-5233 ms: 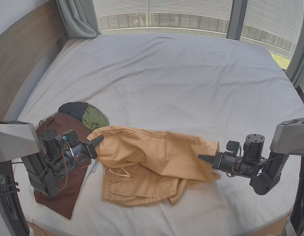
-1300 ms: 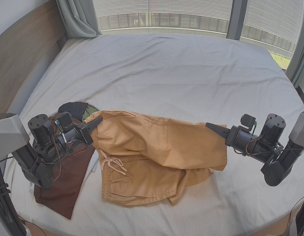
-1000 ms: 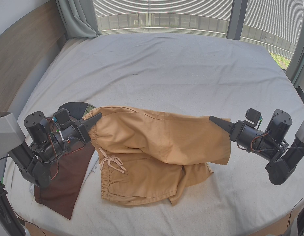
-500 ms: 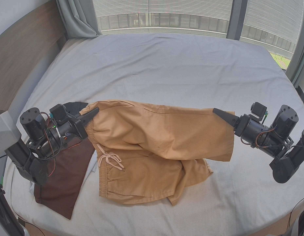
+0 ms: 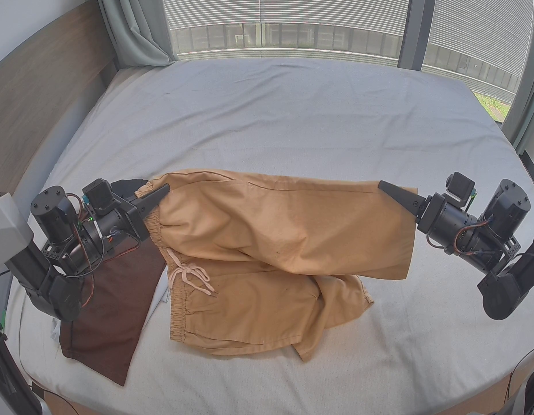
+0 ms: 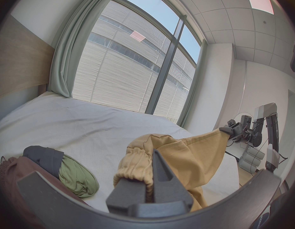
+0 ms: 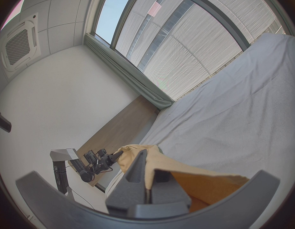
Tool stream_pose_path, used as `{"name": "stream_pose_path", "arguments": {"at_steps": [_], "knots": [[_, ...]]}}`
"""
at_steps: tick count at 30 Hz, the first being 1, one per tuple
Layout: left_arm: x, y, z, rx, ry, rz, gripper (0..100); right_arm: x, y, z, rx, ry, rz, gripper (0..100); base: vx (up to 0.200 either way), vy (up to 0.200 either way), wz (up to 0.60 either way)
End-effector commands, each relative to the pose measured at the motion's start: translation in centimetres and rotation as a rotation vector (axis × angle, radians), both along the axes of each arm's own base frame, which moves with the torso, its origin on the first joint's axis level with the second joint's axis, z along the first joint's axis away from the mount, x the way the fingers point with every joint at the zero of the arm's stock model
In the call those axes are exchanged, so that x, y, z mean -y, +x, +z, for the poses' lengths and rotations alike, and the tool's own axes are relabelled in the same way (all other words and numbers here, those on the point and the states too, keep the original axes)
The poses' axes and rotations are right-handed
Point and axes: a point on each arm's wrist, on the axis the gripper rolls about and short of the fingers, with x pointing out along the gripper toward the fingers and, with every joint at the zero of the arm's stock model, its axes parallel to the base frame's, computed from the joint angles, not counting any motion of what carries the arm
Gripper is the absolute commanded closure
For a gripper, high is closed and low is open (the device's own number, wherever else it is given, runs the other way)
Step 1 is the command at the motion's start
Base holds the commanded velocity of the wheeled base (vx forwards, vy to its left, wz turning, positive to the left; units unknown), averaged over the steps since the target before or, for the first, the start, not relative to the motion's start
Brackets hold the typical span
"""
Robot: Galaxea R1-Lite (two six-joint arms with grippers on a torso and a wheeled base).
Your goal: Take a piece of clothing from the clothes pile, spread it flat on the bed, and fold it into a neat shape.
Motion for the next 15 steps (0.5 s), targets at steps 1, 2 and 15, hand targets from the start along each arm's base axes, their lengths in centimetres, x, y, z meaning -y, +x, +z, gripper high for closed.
{"name": "stream_pose_path", "arguments": {"at_steps": [1,2,15], "knots": [[-0.06,-0.13,0.44,0.015,-0.003,0.001,100,0.07,-0.04,0.21,0.008,0.002,-0.002,100,0.0,0.0,0.0],[-0.06,-0.15,0.49,0.016,-0.003,0.001,100,0.1,-0.01,0.25,0.01,0.002,-0.004,100,0.0,0.0,0.0],[-0.89,-0.03,0.68,0.023,-0.004,0.025,100,0.5,0.45,0.58,0.026,0.007,-0.022,100,0.0,0.0,0.0]]}}
